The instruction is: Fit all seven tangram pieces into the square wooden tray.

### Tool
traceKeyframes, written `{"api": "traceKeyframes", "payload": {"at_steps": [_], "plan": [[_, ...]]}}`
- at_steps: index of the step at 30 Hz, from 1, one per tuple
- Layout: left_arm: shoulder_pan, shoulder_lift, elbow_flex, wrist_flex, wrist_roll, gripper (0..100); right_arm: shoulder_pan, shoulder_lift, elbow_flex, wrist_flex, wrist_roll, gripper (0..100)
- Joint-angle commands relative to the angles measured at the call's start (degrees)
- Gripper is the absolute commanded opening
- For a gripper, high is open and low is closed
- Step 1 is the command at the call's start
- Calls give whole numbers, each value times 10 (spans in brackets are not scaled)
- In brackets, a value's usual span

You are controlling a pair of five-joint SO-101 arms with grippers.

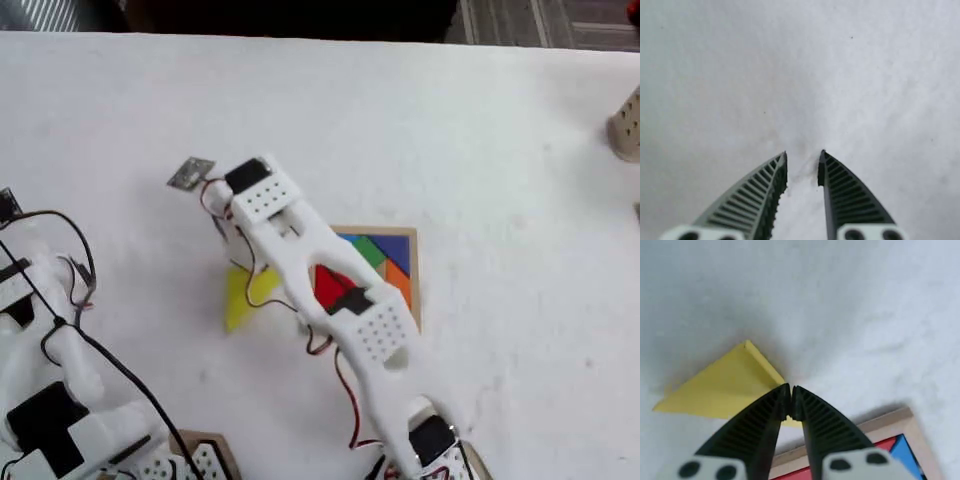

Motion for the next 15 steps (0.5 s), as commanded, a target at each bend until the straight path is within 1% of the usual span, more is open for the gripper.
{"api": "traceKeyframes", "payload": {"at_steps": [1,5,8,12,14,15], "plan": [[5,-24,-2,-6,5,132,-10,-128,140,-65,-5,18],[5,-24,-2,-6,5,132,-22,-263,341,-165,-4,18],[5,-24,-2,-6,5,132,-20,-356,460,-233,3,18],[5,-24,-2,-6,5,132,-23,-435,547,-276,62,19],[5,-24,-1,-6,5,132,-23,-447,556,-287,65,35],[5,-24,-1,-6,5,132,-23,-445,556,-288,68,60]]}}
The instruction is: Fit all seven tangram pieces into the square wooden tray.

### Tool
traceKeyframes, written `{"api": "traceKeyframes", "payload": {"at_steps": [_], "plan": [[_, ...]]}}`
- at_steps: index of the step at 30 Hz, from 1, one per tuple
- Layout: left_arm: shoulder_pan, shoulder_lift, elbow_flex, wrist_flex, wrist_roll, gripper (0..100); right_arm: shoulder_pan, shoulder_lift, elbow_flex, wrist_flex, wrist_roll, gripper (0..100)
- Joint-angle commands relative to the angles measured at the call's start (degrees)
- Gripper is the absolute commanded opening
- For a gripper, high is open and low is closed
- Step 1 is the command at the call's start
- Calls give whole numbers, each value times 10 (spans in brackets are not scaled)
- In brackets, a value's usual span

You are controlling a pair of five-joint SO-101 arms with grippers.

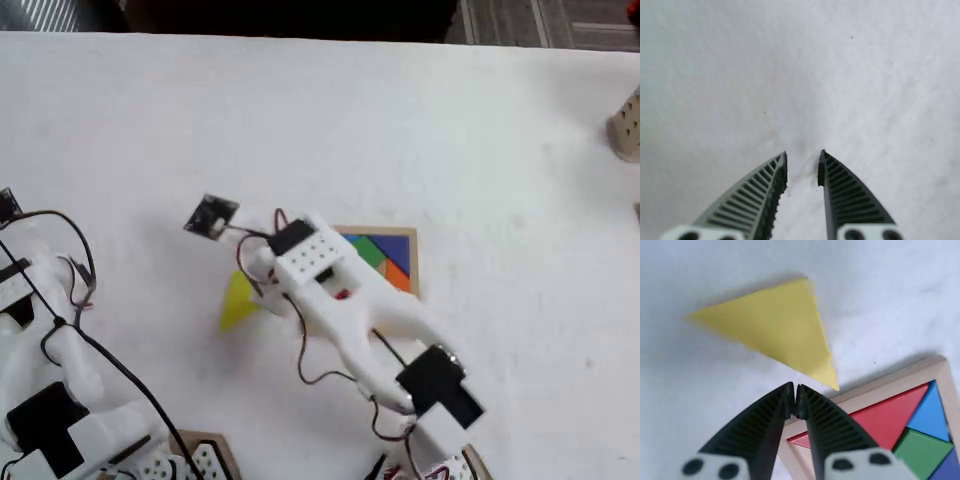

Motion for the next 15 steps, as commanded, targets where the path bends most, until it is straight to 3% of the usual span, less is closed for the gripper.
{"api": "traceKeyframes", "payload": {"at_steps": [1,7,15], "plan": [[5,-24,-1,-6,5,132,-3,-37,2,-19,18,94],[5,-24,-1,-6,5,132,-18,35,-42,-44,39,288],[6,-24,-1,-6,5,132,-64,190,-164,-1,76,298]]}}
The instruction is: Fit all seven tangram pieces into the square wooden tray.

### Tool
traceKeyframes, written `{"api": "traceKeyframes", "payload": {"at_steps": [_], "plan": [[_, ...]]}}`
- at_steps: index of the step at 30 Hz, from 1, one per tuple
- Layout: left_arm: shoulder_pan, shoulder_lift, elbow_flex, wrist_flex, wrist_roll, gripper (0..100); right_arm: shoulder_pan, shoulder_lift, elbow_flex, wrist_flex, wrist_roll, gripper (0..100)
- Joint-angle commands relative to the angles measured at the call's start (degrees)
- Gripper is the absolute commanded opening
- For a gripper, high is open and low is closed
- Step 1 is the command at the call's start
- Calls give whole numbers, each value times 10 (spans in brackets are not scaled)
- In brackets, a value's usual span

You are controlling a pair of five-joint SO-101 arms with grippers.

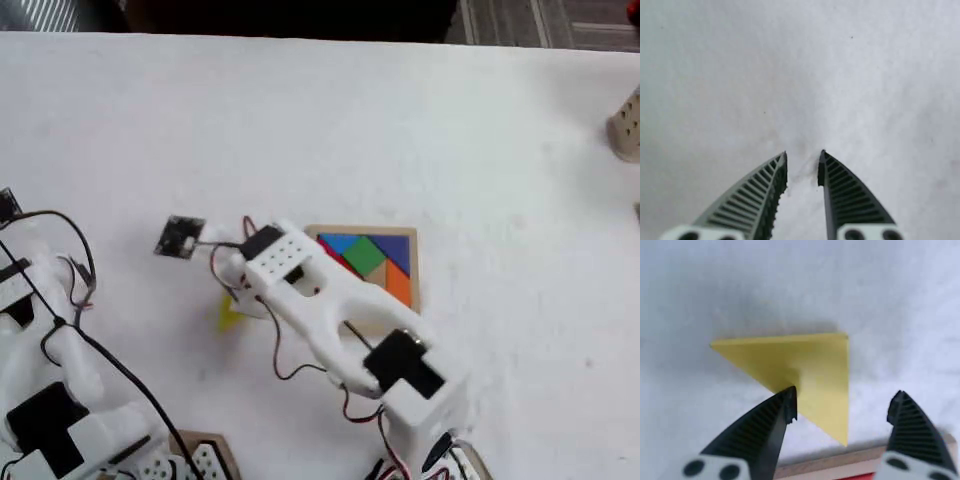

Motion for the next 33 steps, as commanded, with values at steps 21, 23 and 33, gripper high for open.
{"api": "traceKeyframes", "payload": {"at_steps": [21,23,33], "plan": [[7,-24,-2,-6,4,132,-34,18,-52,87,73,297],[7,-23,-2,-6,4,132,-35,12,-28,65,75,297],[13,-23,-1,-6,4,132,-35,43,-45,81,116,297]]}}
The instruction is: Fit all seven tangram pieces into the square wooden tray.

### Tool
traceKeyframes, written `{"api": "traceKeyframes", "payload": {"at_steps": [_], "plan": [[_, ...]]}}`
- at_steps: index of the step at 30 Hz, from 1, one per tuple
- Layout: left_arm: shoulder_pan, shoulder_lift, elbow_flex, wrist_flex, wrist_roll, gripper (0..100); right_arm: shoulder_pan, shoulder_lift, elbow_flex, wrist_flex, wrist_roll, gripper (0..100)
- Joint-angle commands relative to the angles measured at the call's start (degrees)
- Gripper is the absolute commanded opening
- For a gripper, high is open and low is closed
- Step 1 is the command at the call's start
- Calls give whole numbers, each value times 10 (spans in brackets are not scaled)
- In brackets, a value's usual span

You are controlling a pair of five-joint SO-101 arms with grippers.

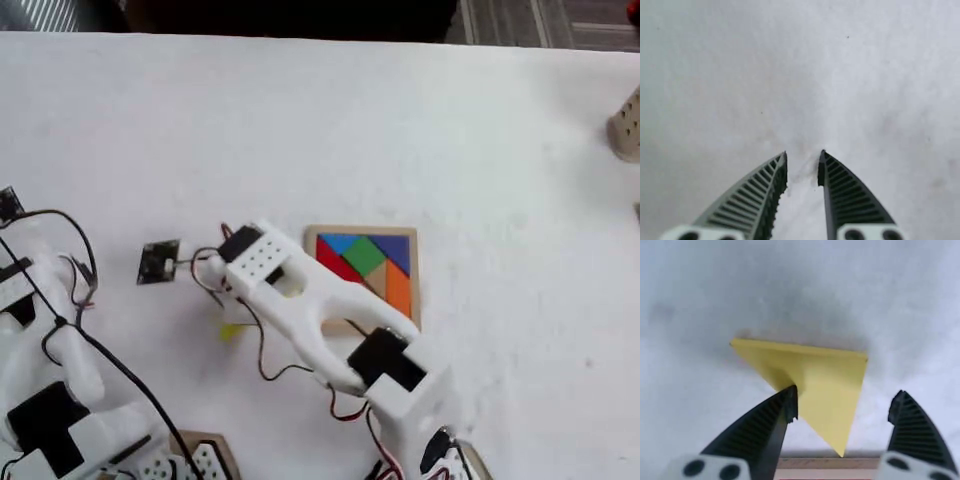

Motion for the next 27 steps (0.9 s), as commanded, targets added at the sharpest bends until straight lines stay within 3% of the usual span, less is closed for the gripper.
{"api": "traceKeyframes", "payload": {"at_steps": [1,10,22,27], "plan": [[8,-23,-1,-6,4,132,-10,16,-11,19,34,297],[8,-23,-1,-6,4,132,-20,21,-11,94,180,297],[8,-23,-1,-6,4,132,0,-29,-34,102,174,297],[8,-23,-1,-6,4,132,2,-80,-29,56,71,297]]}}
